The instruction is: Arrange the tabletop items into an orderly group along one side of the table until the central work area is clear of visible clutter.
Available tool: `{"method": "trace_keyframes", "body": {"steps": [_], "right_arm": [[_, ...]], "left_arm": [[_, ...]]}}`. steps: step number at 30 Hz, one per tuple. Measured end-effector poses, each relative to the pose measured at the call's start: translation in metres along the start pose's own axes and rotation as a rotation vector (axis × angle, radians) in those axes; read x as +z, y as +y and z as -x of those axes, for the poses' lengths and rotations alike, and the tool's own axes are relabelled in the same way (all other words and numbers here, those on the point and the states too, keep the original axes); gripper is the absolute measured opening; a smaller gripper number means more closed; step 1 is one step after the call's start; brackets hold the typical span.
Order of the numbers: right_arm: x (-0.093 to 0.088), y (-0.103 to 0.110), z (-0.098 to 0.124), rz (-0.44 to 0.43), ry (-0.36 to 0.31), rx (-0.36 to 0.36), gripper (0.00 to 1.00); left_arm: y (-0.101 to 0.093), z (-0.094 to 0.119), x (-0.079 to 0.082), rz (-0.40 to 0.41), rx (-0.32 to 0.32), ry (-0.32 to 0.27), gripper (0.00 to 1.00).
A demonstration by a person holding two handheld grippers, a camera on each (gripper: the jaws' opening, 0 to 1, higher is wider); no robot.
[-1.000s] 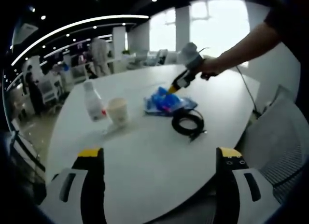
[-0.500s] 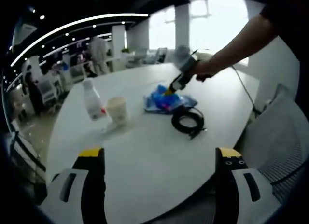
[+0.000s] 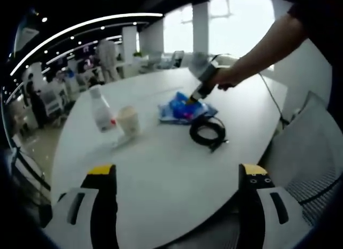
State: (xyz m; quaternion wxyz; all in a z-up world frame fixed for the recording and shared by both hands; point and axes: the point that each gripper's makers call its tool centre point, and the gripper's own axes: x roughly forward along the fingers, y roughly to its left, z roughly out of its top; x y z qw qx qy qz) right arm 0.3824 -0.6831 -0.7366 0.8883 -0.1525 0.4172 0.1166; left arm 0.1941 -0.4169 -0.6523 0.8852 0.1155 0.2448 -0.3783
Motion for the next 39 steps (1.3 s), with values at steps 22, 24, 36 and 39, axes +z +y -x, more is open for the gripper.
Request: {"method": "trace_keyframes", "body": {"steps": [22, 24, 36, 39], "right_arm": [[-0.002, 0.009, 0.026, 0.215, 0.026, 0.086, 0.0], [-0.001, 0.011, 0.03, 0.248, 0.02, 0.099, 0.0], [0.001, 0.005, 0.057, 0.444, -0.006, 0.122, 0.0], [-0.002, 0.004, 0.061, 0.484, -0.008, 0.128, 0.0]], "left_arm": [[-0.002, -0.001, -0.003, 0.005, -0.007, 0.01, 0.87], [-0.003, -0.001, -0.002, 0.006, -0.01, 0.005, 0.88], [-0.002, -0.001, -0.002, 0.004, -0.012, -0.003, 0.88], [-0.001, 0.0, -0.002, 0.007, -0.008, -0.007, 0.88]]}}
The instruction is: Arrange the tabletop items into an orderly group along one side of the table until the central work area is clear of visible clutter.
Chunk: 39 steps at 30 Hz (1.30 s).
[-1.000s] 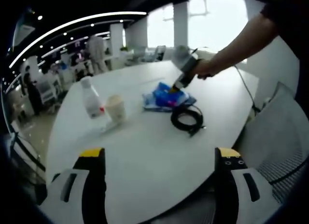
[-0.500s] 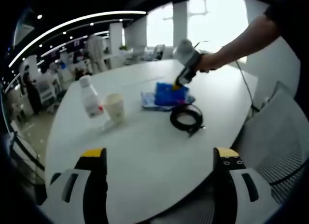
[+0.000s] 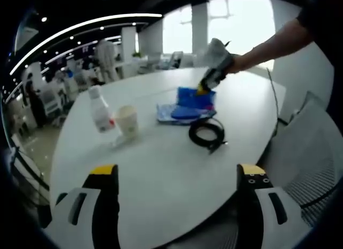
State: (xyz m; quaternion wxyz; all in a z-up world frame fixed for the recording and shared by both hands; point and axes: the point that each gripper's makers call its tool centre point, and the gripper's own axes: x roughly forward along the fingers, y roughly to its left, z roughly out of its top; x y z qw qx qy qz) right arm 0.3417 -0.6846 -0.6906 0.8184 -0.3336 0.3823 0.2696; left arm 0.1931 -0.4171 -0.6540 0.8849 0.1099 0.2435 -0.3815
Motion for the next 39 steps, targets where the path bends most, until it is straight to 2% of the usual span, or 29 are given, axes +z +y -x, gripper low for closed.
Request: {"method": "trace_keyframes", "body": {"steps": [19, 25, 39], "right_arm": [[-0.026, -0.007, 0.021, 0.166, 0.027, -0.01, 0.0], [-0.04, -0.011, 0.028, 0.253, 0.052, -0.016, 0.0], [-0.063, -0.009, 0.041, 0.337, 0.071, -0.012, 0.0]], "left_arm": [[-0.002, 0.002, 0.0, 0.006, -0.007, 0.005, 0.87], [-0.002, 0.002, -0.001, 0.005, -0.008, 0.011, 0.87], [-0.004, 0.001, -0.003, 0.001, -0.017, 0.019, 0.87]]}}
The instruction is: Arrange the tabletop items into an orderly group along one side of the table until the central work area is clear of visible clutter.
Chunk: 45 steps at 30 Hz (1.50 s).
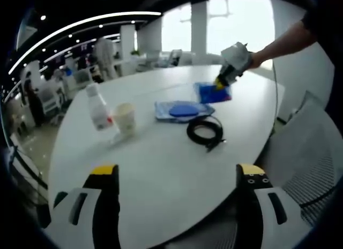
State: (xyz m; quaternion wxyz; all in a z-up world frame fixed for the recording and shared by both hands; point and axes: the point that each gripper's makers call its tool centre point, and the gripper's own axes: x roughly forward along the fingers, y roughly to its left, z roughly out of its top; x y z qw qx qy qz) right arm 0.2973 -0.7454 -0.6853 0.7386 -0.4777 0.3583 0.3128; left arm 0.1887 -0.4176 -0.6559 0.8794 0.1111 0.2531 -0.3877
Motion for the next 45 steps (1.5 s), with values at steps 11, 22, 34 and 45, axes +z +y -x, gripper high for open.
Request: {"method": "trace_keyframes", "body": {"steps": [11, 22, 34, 45], "right_arm": [[-0.022, 0.004, 0.005, 0.03, 0.015, 0.012, 0.0], [-0.048, 0.013, 0.006, 0.016, 0.044, 0.019, 0.0], [-0.07, 0.032, 0.002, -0.055, 0.08, 0.051, 0.0], [-0.084, 0.05, -0.009, -0.046, 0.113, 0.088, 0.0]], "left_arm": [[0.0, 0.0, -0.001, 0.002, -0.005, 0.003, 0.86], [0.001, -0.001, -0.002, 0.0, 0.004, 0.007, 0.86], [0.0, -0.002, -0.004, -0.004, 0.0, 0.019, 0.86], [0.001, -0.002, -0.005, -0.008, 0.002, 0.029, 0.86]]}}
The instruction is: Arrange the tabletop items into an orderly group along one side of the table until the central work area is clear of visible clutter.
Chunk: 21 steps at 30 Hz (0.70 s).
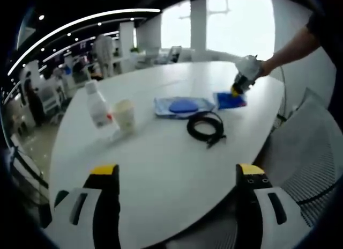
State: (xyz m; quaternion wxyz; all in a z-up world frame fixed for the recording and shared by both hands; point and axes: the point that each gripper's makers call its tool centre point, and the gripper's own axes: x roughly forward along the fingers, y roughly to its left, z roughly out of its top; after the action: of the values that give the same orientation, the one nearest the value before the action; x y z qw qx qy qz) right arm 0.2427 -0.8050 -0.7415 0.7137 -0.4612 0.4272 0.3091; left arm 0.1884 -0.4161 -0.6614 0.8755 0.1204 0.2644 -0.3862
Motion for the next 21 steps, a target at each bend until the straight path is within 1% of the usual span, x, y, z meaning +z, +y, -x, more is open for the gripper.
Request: {"method": "trace_keyframes", "body": {"steps": [2, 3, 4, 12, 14, 18, 21], "right_arm": [[-0.0035, -0.0003, -0.0028, 0.006, 0.008, -0.005, 0.0], [-0.0048, 0.0013, -0.0038, -0.022, 0.007, 0.0, 0.0], [-0.004, 0.0016, -0.0042, -0.029, -0.005, 0.001, 0.0], [-0.0096, 0.0037, -0.0068, -0.06, 0.007, -0.021, 0.0], [-0.0098, 0.0048, -0.0067, -0.075, 0.002, -0.024, 0.03], [-0.0095, 0.0031, -0.0046, -0.067, -0.01, -0.05, 0.15], [-0.0091, 0.0018, -0.0033, -0.062, -0.014, -0.065, 0.21]], "left_arm": [[0.0002, 0.0, -0.0002, 0.001, 0.0, 0.001, 0.86], [0.0004, 0.0, -0.0003, 0.002, 0.001, 0.001, 0.86], [0.0006, 0.0, -0.0003, 0.003, 0.001, 0.0, 0.86], [0.0005, 0.0004, -0.0014, 0.0, 0.002, 0.007, 0.86], [0.0002, 0.0005, -0.0011, 0.0, 0.001, 0.005, 0.86], [-0.0006, 0.0006, -0.0009, -0.001, 0.0, 0.006, 0.85], [-0.0016, 0.0004, -0.0009, -0.005, -0.004, 0.006, 0.85]]}}
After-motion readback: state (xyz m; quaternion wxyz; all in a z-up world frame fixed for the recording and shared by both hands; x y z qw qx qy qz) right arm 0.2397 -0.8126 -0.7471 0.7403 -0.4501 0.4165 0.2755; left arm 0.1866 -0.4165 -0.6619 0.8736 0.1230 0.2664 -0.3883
